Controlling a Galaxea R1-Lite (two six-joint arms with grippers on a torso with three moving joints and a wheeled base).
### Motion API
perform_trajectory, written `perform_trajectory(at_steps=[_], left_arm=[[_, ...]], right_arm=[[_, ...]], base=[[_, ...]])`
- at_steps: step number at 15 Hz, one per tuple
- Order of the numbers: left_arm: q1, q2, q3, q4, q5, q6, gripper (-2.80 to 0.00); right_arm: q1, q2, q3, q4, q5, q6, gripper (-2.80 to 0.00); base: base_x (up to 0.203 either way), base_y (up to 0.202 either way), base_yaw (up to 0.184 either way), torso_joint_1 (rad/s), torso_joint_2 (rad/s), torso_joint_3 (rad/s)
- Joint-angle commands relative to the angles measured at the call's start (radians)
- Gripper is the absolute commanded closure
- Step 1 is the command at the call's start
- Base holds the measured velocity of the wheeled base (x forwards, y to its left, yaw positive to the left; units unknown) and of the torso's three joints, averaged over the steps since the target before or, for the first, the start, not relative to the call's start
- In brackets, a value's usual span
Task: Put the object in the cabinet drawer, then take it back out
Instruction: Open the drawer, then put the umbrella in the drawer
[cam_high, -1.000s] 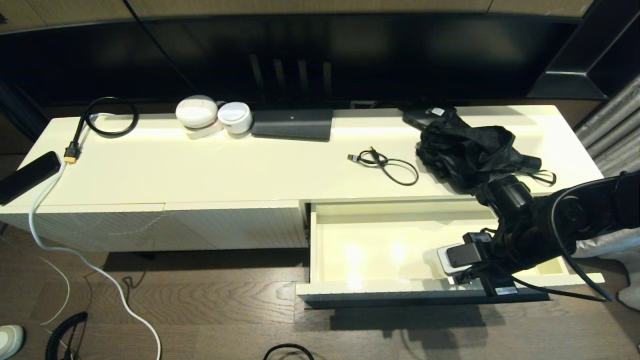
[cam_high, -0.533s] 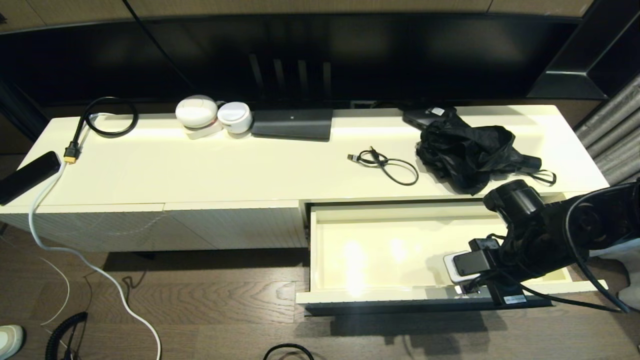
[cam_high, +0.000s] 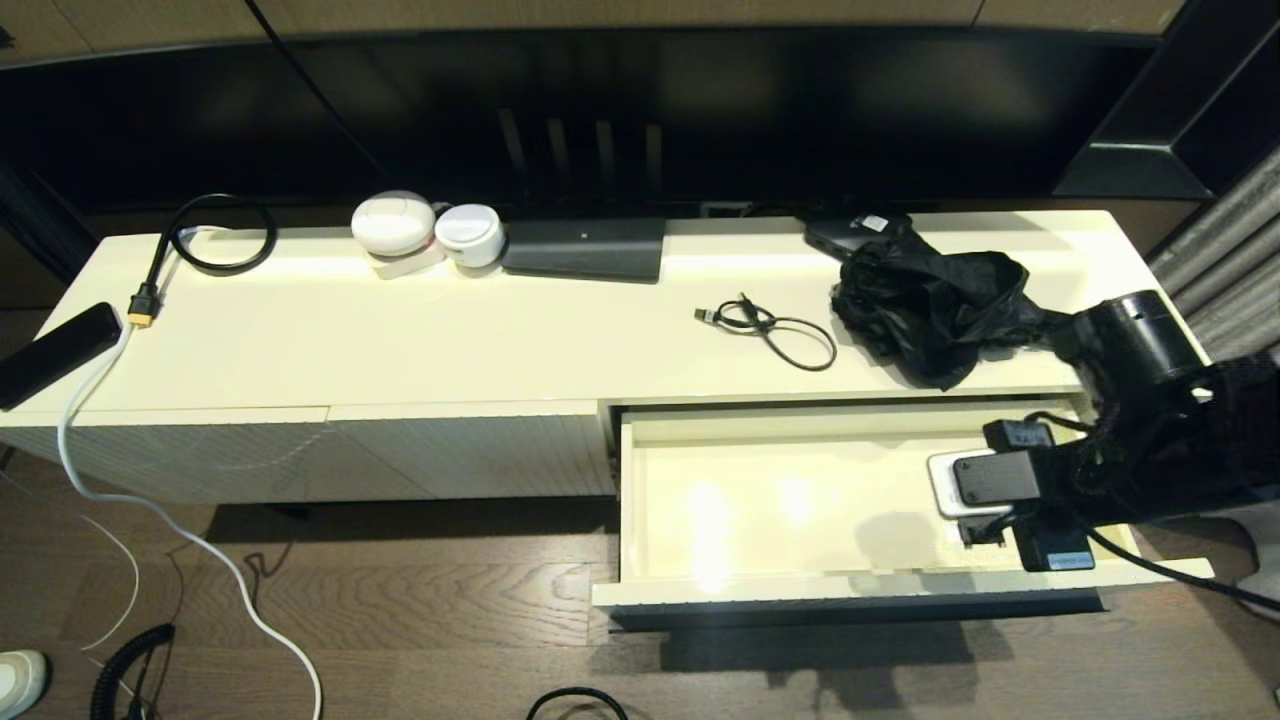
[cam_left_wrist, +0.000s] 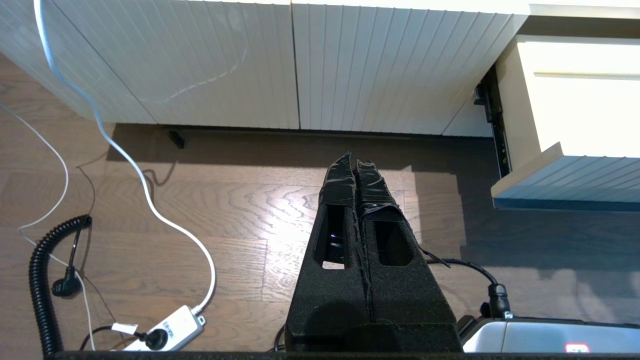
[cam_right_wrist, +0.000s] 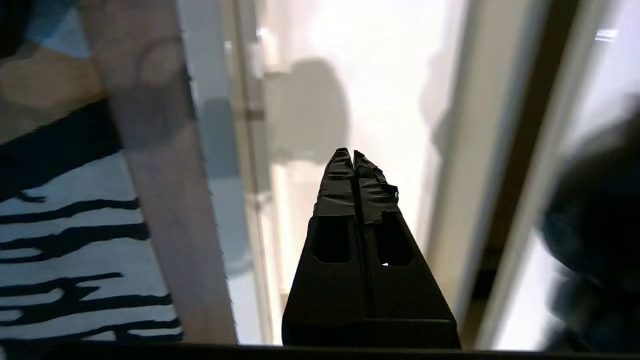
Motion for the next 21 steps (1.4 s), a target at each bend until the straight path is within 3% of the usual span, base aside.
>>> perform_trajectory(at_steps=[1, 6, 7, 11, 21], left_arm=[[0.0, 0.0, 0.0, -0.001, 0.0, -0.001, 0.0], [0.0, 0.0, 0.0, 0.0, 0.0, -0.001, 0.0], [0.001, 0.0, 0.0, 0.0, 0.0, -0.001, 0.0], [0.0, 0.0, 0.0, 0.0, 0.0, -0.001, 0.0], [0.0, 0.0, 0.0, -0.001, 0.0, -0.001, 0.0]], right_arm=[[0.001, -0.153, -0.013, -0.007, -0.009, -0.009, 0.0], [-0.071, -0.256, -0.004, -0.102, -0.026, -0.041, 0.0], [-0.087, -0.261, -0.003, -0.113, -0.025, -0.056, -2.8], [-0.133, -0.241, 0.0, -0.179, -0.026, -0.062, -2.8], [-0.132, 0.017, -0.054, -0.416, -0.028, -0.076, -2.8]], base=[[0.0, 0.0, 0.0, 0.0, 0.0, 0.0], [0.0, 0.0, 0.0, 0.0, 0.0, 0.0], [0.0, 0.0, 0.0, 0.0, 0.0, 0.0], [0.0, 0.0, 0.0, 0.0, 0.0, 0.0], [0.0, 0.0, 0.0, 0.0, 0.0, 0.0]])
